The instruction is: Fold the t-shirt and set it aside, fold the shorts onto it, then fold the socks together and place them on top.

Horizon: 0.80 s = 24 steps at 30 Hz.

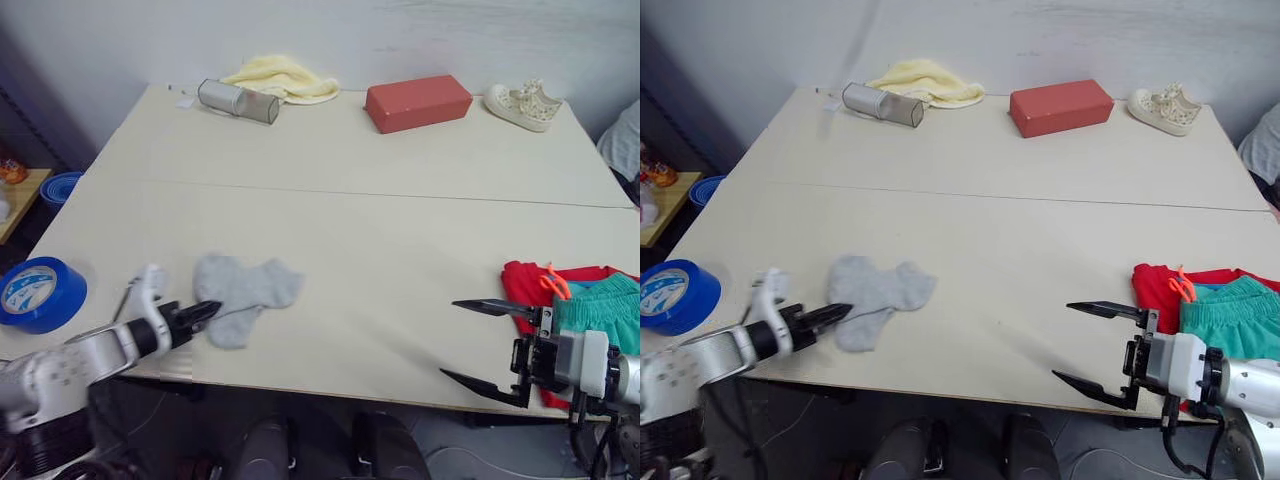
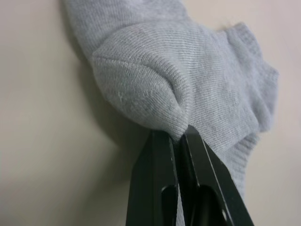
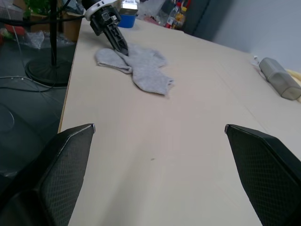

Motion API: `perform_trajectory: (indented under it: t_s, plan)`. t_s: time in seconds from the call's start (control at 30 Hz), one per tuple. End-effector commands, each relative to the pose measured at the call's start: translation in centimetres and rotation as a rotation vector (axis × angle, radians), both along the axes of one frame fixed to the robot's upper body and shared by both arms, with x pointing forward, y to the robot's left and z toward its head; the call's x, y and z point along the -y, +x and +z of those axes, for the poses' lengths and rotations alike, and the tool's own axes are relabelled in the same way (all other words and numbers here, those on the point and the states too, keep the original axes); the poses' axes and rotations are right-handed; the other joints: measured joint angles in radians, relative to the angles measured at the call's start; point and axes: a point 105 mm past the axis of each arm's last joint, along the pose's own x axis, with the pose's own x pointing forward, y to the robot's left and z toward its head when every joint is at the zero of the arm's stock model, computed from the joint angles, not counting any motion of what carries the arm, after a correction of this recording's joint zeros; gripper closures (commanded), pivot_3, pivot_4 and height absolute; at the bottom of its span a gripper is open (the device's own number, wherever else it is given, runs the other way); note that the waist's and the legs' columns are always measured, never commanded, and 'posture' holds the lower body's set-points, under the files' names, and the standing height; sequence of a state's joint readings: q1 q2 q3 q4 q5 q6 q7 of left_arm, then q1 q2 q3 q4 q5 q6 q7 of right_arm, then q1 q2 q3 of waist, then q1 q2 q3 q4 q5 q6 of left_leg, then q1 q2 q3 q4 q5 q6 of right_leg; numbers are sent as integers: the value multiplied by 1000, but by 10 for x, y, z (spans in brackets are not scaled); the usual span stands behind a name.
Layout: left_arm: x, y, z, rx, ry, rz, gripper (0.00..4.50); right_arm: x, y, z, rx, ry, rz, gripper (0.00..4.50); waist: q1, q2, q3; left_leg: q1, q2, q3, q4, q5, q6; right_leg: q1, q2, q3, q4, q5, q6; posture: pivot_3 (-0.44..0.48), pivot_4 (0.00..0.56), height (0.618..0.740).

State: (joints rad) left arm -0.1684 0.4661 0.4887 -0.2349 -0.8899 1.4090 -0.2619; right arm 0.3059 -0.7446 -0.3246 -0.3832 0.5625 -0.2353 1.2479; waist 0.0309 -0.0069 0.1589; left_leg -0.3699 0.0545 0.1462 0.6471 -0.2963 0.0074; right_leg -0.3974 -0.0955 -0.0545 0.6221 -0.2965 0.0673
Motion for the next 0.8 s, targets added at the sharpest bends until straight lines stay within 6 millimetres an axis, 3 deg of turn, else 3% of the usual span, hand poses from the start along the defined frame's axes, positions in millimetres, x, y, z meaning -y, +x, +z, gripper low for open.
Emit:
perform_trajectory:
  t_s: [0.03,0.2,0.4,0.63,0.77,0.8]
  plan:
    - [39,6,9,37,-4,-104,4493,3,-3,9,32,-5,-21,0,-7,-8,4,0,0,0,0,0,0,0,0,0,0,0,1,0,150,740]
    - [80,19,16,68,-95,-106,4493,12,-2,6,37,-19,-105,0,-17,-15,8,0,1,0,0,0,0,0,3,0,-2,0,1,0,150,740]
    - [106,10,7,41,-76,-192,4493,17,-9,-2,11,-37,-153,0,-14,-18,9,-1,2,0,0,0,-1,0,3,-1,-2,0,1,0,150,740]
    - [111,15,16,124,-89,-163,2480,21,-6,-6,-6,13,-240,0,-9,-18,10,-1,1,0,1,0,-1,0,3,-1,-3,-2,0,0,150,740]
    - [91,8,24,195,-49,-212,1212,16,-8,-7,-88,122,-280,0,-12,-18,10,-1,2,0,0,0,-1,0,3,-1,-3,-2,-1,0,150,740]
    - [83,7,24,203,-27,-225,1212,15,-9,-7,-122,150,-285,0,-13,-18,10,-1,3,-1,-1,-1,-2,-1,4,-1,-3,-3,-2,0,150,740]
